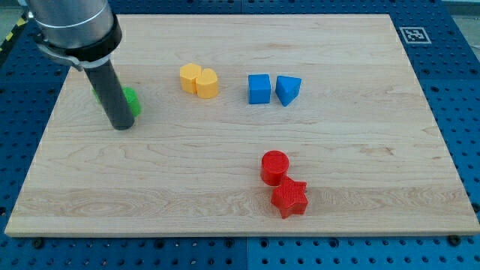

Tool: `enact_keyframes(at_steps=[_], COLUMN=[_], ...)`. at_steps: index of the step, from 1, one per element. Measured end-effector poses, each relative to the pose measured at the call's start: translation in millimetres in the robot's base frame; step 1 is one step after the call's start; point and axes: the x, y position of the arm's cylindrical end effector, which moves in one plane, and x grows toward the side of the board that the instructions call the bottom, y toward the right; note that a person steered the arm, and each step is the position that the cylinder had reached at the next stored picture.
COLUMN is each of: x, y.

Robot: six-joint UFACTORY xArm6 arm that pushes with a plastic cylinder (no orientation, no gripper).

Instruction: Push the yellow hexagon towards the top center of the board

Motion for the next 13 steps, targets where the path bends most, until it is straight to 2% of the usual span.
enact_keyframes(at_steps=[2,5,13], x=[-6.7,91.9,91.1], y=[-1.6,112.5,123.7])
